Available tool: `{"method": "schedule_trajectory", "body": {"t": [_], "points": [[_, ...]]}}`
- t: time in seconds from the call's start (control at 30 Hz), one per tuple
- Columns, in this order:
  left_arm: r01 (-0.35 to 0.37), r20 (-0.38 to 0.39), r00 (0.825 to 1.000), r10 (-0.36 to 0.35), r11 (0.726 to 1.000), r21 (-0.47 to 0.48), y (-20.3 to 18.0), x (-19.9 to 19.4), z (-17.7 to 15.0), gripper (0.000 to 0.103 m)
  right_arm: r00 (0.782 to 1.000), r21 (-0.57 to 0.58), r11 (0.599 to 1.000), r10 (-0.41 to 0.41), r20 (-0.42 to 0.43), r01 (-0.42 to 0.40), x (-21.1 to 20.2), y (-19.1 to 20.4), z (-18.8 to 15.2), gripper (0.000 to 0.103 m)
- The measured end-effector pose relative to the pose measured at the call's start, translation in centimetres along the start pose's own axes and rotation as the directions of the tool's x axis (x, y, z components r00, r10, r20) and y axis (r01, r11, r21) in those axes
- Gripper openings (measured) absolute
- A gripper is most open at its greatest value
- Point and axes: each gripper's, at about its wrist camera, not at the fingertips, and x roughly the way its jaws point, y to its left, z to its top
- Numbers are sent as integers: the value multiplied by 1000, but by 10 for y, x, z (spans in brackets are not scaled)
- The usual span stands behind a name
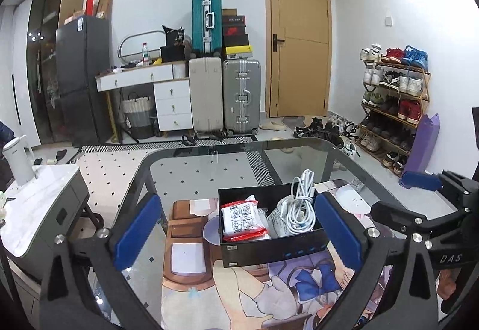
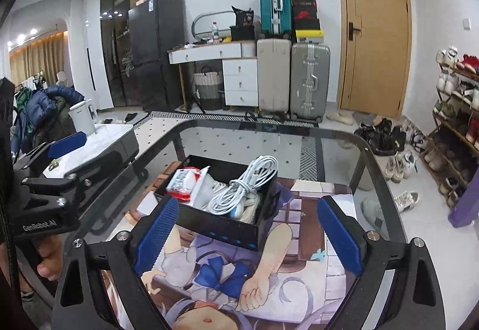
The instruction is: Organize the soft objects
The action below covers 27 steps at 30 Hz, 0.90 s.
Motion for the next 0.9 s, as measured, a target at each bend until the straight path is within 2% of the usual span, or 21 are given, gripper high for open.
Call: {"method": "schedule_trajectory", "body": {"t": [0.2, 0.47, 0.63, 0.9], "points": [[33, 20, 999, -33, 999, -5, -9, -22, -8, 103, 999, 16, 999, 29, 23, -29, -21, 9, -10, 99], [37, 79, 996, -34, 999, -39, -12, -62, -27, 103, 995, 23, 998, 50, 90, -52, -61, 20, -35, 101], [66, 121, 991, -62, 997, -33, -19, -96, -46, 103, 987, -24, 999, 29, 157, -25, -98, 32, -59, 102], [39, 176, 984, -27, 997, -64, -23, -137, -79, 103, 979, 16, 999, 46, 197, -50, -138, 32, -101, 102]]}}
